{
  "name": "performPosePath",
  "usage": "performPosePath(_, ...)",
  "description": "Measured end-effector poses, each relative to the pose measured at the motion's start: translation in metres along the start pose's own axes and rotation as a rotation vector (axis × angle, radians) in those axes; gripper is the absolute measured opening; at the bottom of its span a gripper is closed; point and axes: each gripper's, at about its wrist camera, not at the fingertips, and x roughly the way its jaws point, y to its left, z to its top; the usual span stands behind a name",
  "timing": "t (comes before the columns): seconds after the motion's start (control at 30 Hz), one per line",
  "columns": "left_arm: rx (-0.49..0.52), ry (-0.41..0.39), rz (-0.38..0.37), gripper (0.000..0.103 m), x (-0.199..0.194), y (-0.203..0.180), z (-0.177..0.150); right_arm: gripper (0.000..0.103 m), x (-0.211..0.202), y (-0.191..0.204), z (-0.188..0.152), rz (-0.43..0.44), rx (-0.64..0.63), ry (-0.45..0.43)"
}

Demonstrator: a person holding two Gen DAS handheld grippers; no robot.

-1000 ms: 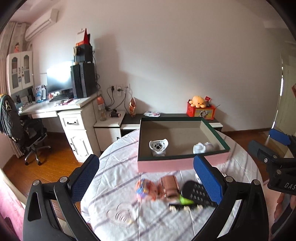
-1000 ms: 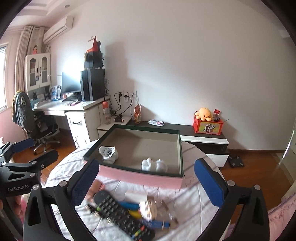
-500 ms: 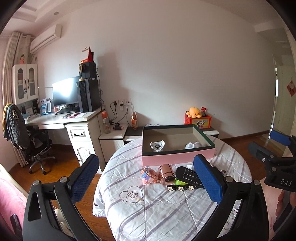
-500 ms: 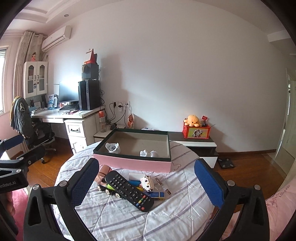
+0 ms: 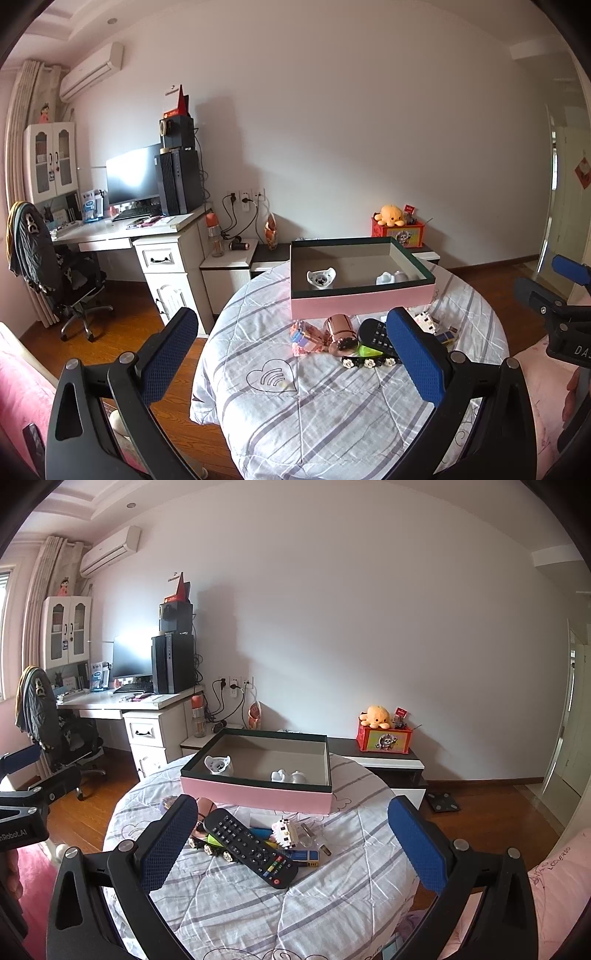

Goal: Organize rigid objects
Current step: 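Withdraw both tools from the box back toward the remaining items, then grasp the colourful block cube with the left tool while the right tool grasps the white block figure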

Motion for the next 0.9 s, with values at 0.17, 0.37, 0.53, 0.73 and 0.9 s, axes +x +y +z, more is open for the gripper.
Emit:
performPosePath(0.17,0.005,0.031,-0.002,0.103,0.012,0.001,-0.005,0.103,0.011,-0.003,-0.005,-0.005,-0.001,0.019)
performPosePath(0.37,0.011,0.133,-0.019,0.103,0.051,-0.003,-0.022,0.103,0.043,-0.014,-0.024,-0.016,0.018,0.105)
performPosePath(0.53,0.023,0.232,-0.025,0.103,0.096,-0.011,-0.038,0.103,0.073,-0.024,-0.041,-0.017,0.032,0.174)
performPosePath(0.73,0.031,0.307,-0.001,0.103,0.144,-0.015,-0.051,0.103,0.107,-0.036,-0.056,-0.015,0.047,0.237)
performPosePath(0.9,-0.009,0.35,0.046,0.103,0.179,0.0,-0.057,0.103,0.132,-0.048,-0.064,-0.02,0.063,0.276)
